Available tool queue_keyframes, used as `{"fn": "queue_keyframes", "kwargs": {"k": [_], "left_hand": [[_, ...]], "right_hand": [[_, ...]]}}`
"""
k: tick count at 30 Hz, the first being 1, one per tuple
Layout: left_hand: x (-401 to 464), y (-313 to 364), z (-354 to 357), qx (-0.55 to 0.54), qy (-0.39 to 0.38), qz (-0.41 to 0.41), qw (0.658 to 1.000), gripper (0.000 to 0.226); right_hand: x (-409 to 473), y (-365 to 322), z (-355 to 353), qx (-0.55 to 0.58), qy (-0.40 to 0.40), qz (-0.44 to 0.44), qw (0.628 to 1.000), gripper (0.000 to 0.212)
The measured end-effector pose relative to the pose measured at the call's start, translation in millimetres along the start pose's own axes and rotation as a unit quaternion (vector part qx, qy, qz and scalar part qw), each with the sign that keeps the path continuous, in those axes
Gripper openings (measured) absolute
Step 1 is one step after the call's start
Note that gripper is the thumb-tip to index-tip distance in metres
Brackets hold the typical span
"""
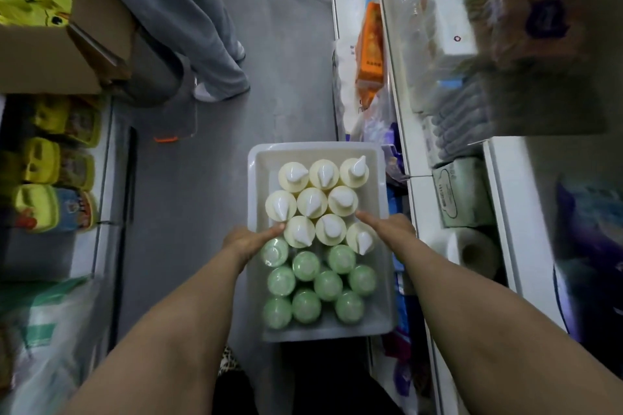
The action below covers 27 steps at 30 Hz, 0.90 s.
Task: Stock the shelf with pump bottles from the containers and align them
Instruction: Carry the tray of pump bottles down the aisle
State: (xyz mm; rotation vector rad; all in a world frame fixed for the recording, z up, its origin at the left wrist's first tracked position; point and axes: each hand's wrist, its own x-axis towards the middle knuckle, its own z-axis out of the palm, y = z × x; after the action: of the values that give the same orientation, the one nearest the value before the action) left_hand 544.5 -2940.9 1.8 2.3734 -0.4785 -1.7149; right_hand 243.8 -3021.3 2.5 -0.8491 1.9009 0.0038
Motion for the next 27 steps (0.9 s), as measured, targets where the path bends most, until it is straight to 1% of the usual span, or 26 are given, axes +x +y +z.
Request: {"fn": "queue_keyframes", "kwargs": {"k": [2, 7, 11, 13, 15, 19, 22, 23, 25, 26, 27], "left_hand": [[6.9, -1.8, 3.2, 0.007, -0.002, -0.001, 1.0, 0.141], [22.7, -5.8, 6.1, 0.014, 0.013, -0.019, 1.0, 0.138], [27.2, -5.0, 6.0, 0.009, -0.008, -0.028, 1.0, 0.139], [27.6, -1.5, 5.4, 0.008, -0.011, -0.028, 1.0, 0.138], [27.2, 1.7, 5.3, 0.01, -0.006, -0.014, 1.0, 0.132], [21.3, 6.6, 6.7, 0.006, 0.014, 0.013, 1.0, 0.104], [8.6, 16.5, 8.6, 0.006, 0.036, 0.052, 0.998, 0.092], [3.6, 21.5, 8.9, 0.015, 0.053, 0.069, 0.996, 0.091], [-6.7, 34.6, 9.2, 0.043, 0.071, 0.107, 0.991, 0.097], [-12.7, 42.4, 9.5, 0.05, 0.068, 0.126, 0.988, 0.1], [-19.1, 51.0, 10.2, 0.049, 0.059, 0.143, 0.987, 0.1]], "right_hand": [[7.6, 3.6, 2.9, -0.004, -0.001, 0.006, 1.0, 0.106], [15.7, 1.6, 7.8, 0.012, 0.001, 0.015, 1.0, 0.115], [15.5, 1.2, 9.1, 0.019, 0.0, 0.023, 1.0, 0.114], [14.0, 1.4, 9.5, 0.023, 0.011, 0.025, 0.999, 0.109], [9.5, 1.3, 10.4, 0.035, 0.012, 0.031, 0.999, 0.1], [-6.2, 1.5, 10.2, 0.104, -0.005, 0.032, 0.994, 0.076], [-22.3, 0.0, 6.1, 0.115, 0.013, 0.03, 0.993, 0.066], [-28.9, -1.2, 3.6, 0.116, 0.02, 0.028, 0.993, 0.06], [-44.5, -4.2, -2.6, 0.136, 0.039, 0.023, 0.99, 0.041], [-52.6, -5.2, -5.8, 0.154, 0.051, 0.02, 0.987, 0.039], [-60.9, -5.8, -8.8, 0.173, 0.064, 0.018, 0.983, 0.043]]}}
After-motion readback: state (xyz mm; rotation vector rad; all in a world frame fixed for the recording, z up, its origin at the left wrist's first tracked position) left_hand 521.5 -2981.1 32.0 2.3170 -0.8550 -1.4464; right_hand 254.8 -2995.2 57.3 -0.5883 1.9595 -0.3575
